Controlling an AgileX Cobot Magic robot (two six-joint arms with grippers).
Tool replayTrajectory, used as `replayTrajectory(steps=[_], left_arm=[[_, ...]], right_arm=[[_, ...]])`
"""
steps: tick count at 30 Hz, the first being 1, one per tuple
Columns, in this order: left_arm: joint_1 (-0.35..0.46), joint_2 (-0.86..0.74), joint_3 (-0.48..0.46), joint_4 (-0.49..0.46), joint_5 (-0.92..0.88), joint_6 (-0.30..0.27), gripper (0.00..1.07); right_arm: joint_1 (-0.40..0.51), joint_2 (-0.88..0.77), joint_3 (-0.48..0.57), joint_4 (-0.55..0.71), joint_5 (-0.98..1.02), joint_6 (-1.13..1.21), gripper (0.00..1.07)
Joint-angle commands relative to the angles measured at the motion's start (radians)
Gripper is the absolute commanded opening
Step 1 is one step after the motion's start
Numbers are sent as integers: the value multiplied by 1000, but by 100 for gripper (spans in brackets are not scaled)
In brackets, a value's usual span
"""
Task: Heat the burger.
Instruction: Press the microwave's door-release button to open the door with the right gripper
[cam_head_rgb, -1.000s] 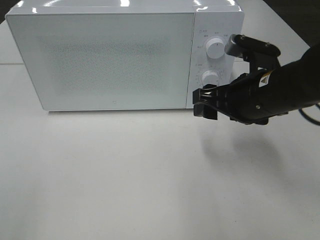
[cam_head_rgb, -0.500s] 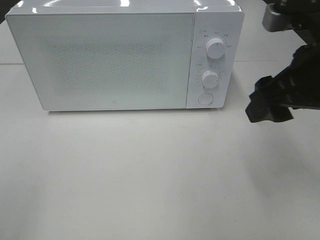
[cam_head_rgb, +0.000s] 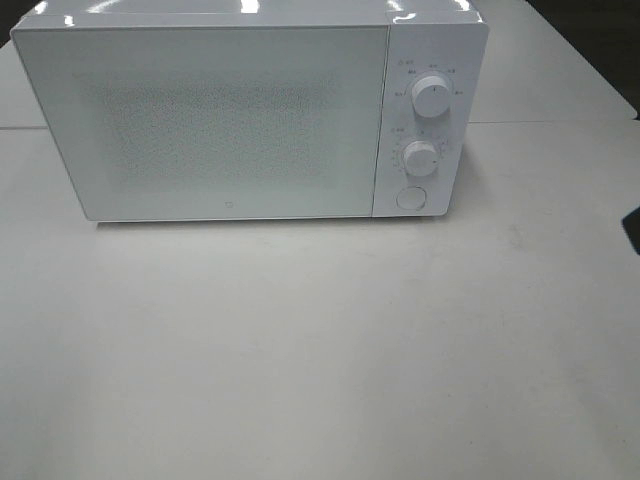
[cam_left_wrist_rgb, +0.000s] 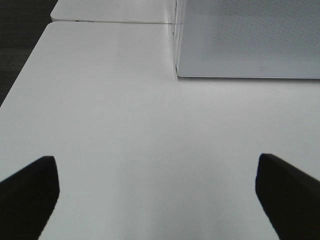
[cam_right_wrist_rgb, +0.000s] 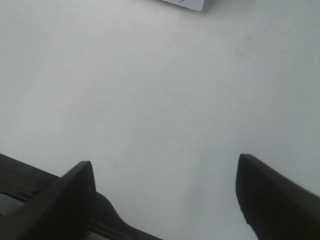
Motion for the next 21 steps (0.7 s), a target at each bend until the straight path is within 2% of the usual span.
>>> replayTrajectory(steps=[1,7,9,10,11,12,14,21], left_arm=[[3,-16,4,-9,-10,3,100],[3,-16,4,-9,-10,3,100],[3,-16,4,-9,-10,3,100],[3,-16,4,-9,-10,3,100],[3,-16,4,-9,-10,3,100],[3,-16,4,-9,-10,3,100],[3,-16,4,-9,-10,3,100],[3,-16,4,-9,-10,3,100]], right_arm=[[-4,-127,12,-10,40,-18,75],[-17,-275,92,-4,43,-16,75],[-70,-361,149,3,42,-13,75],[-70,-361,149,3,42,-13,75],[-117,-417,177,9,42,-13,75],[-117,-417,177,9,42,-13,75],[-176,-508,214,26,40,-13,76],[-265,-662,293,49,37,-12,76]])
